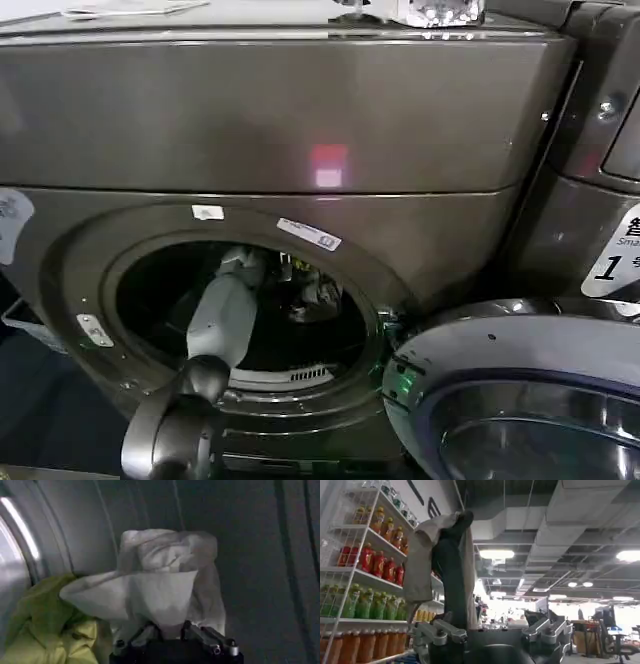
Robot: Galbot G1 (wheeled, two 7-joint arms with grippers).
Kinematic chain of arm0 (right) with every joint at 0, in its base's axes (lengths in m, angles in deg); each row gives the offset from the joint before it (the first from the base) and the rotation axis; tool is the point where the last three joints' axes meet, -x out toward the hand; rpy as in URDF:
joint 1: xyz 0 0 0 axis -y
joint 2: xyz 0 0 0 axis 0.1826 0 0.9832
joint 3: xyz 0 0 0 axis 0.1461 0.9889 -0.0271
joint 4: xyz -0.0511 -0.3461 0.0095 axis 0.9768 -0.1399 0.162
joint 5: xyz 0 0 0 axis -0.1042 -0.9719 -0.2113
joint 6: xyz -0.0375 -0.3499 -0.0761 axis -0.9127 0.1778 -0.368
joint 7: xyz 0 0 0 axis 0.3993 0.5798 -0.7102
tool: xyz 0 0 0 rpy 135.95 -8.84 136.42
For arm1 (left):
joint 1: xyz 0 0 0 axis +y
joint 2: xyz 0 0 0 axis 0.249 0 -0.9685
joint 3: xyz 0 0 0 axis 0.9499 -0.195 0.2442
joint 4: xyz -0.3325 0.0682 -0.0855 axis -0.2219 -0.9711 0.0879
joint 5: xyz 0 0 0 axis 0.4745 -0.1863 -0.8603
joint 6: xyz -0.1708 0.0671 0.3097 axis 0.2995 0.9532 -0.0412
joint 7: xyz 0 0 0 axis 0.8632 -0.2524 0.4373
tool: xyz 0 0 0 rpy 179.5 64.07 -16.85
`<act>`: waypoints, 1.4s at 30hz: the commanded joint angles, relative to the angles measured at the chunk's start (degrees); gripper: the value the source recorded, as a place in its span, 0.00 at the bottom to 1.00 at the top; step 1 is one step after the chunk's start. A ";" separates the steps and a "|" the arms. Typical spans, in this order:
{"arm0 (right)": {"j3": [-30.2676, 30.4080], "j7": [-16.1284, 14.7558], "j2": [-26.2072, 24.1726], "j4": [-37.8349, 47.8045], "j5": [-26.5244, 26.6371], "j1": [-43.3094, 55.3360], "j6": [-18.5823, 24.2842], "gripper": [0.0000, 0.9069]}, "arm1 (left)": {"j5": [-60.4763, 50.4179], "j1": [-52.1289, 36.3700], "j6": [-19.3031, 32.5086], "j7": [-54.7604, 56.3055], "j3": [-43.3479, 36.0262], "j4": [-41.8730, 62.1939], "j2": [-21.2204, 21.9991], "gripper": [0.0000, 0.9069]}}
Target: Grasp the clothes from the dryer.
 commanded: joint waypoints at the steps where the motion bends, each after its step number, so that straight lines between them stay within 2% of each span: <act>1: 0.32 0.08 0.12 -0.14 0.09 0.22 -0.01 1.00 | 7.05 0.56 -5.92 7.09 0.12 -4.79 -0.52 0.00; 3: 0.40 0.08 0.32 -0.66 -0.51 0.25 -0.80 1.00 | 7.05 1.77 -5.85 6.66 -0.04 -8.11 -0.99 0.00; 4: 0.22 0.04 0.46 -1.39 -2.12 0.27 -3.43 1.00 | 6.90 1.99 -5.85 6.36 -0.14 -8.59 -1.19 0.00; 5: 0.41 0.55 0.59 -2.03 -1.87 0.22 -3.99 1.00 | 6.58 2.20 -5.84 6.37 -0.14 -9.00 -1.26 0.00; 8: 1.13 0.58 0.52 -2.05 0.19 0.40 -1.01 1.00 | 7.77 2.83 -6.32 8.49 0.02 -10.27 -1.70 0.00; 14: 1.14 0.05 0.58 -1.88 -0.02 0.32 -1.17 1.00 | 19.21 4.74 -9.59 22.75 0.94 -13.57 -2.65 0.00; 19: 1.79 0.28 0.69 -2.14 -0.07 0.98 -1.00 1.00 | 31.70 7.13 -16.24 35.56 0.48 -17.61 -2.28 0.00; 22: 2.00 0.20 0.79 -2.20 -0.12 1.09 -0.84 1.00 | 36.55 9.12 -18.15 40.03 0.20 -20.78 -1.64 0.00; 28: 2.36 -0.44 0.96 -2.20 -1.32 1.15 -0.72 1.00 | 44.03 10.92 -19.90 51.42 -0.48 -21.95 0.16 0.00; 30: 2.56 -0.68 1.08 -2.34 -1.66 1.17 -0.70 1.00 | 45.11 10.58 -19.50 59.81 -0.88 -20.05 0.91 0.00; 34: 2.69 -0.88 1.15 -2.21 -1.98 1.17 -0.49 1.00 | 55.30 11.36 -22.17 64.69 -0.65 -21.52 2.12 0.00; 42: 2.85 -1.10 1.61 -2.31 -2.61 1.18 0.09 1.00 | 63.15 13.92 -23.21 70.43 -0.27 -25.96 3.30 0.00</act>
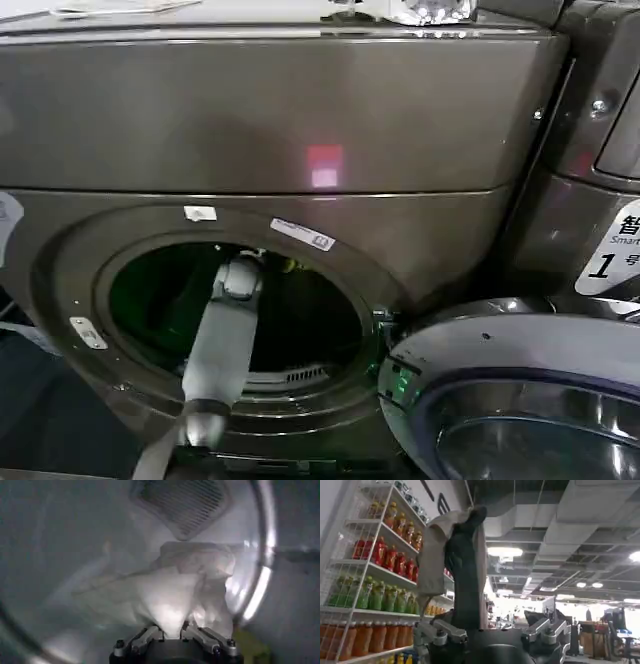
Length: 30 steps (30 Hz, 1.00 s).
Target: Grasp the clothes from the dryer.
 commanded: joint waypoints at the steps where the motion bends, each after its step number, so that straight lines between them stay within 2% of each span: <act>1: -0.02 -0.22 0.25 -0.03 -0.47 -0.09 0.34 1.00 | 15.72 2.65 -3.21 14.36 0.25 -4.67 1.45 0.00; 30: -0.70 0.79 0.33 -0.97 2.52 0.36 -1.25 1.00 | 10.56 4.00 -3.98 9.97 -0.78 -5.87 0.72 0.00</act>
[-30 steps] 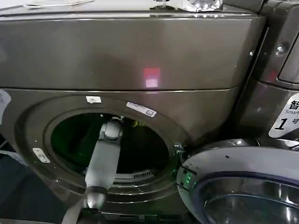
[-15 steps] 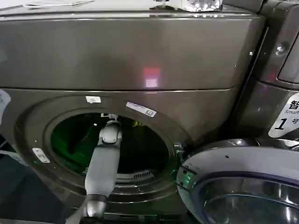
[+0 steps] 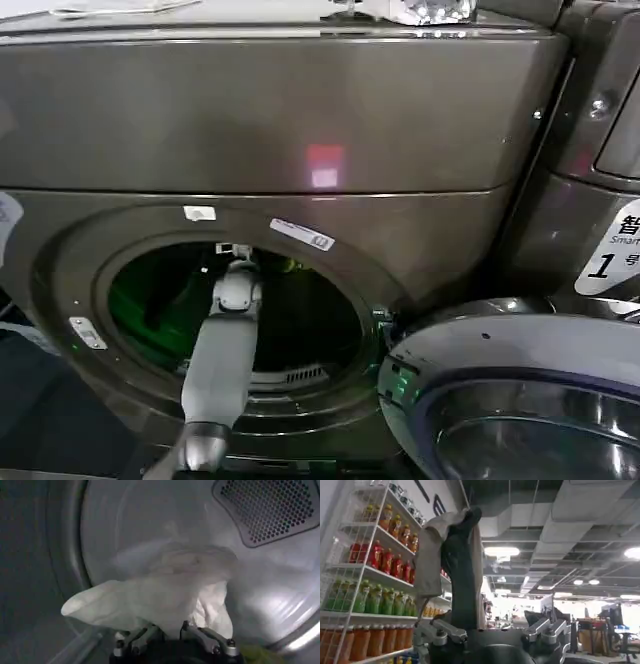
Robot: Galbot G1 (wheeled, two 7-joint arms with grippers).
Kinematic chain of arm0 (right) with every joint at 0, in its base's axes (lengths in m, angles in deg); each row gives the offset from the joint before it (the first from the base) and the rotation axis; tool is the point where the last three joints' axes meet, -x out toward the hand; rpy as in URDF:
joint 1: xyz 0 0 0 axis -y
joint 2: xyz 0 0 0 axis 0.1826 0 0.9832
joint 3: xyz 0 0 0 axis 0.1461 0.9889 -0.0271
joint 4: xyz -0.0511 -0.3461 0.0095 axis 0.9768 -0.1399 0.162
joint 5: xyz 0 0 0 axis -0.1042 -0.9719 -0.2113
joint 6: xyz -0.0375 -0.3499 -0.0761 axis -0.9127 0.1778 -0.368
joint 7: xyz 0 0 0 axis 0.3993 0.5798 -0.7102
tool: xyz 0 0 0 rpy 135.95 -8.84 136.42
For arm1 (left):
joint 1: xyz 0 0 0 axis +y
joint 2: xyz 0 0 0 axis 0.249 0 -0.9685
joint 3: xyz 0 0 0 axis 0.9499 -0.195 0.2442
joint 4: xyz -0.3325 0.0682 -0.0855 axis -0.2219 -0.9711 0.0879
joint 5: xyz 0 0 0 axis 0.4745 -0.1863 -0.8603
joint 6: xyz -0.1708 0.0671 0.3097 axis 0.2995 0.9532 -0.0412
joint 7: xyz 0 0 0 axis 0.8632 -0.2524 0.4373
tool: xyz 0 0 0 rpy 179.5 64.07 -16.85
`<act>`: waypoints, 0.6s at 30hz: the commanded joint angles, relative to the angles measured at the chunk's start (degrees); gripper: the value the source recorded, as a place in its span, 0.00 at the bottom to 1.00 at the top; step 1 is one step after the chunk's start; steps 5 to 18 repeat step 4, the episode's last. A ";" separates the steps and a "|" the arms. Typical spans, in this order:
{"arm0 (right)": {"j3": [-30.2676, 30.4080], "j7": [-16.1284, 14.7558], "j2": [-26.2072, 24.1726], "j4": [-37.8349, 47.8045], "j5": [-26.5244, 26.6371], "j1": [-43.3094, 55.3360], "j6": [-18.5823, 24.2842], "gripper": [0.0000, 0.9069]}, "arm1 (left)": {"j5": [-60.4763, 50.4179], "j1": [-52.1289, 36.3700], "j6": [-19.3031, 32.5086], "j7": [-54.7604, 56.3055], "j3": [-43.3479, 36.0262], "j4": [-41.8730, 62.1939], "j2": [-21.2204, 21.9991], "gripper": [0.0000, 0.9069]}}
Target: Grasp the clothes from the dryer.
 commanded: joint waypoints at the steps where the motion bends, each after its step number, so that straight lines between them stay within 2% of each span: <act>1: -0.21 0.07 -0.04 -0.29 0.77 -0.07 -0.66 1.00 | -2.20 0.26 -0.11 -1.74 -0.30 -0.46 0.70 0.00; 18: -0.30 0.11 -0.04 -0.30 0.76 -0.08 -0.75 1.00 | -2.25 0.21 -0.05 -1.91 -0.33 -0.35 0.73 0.00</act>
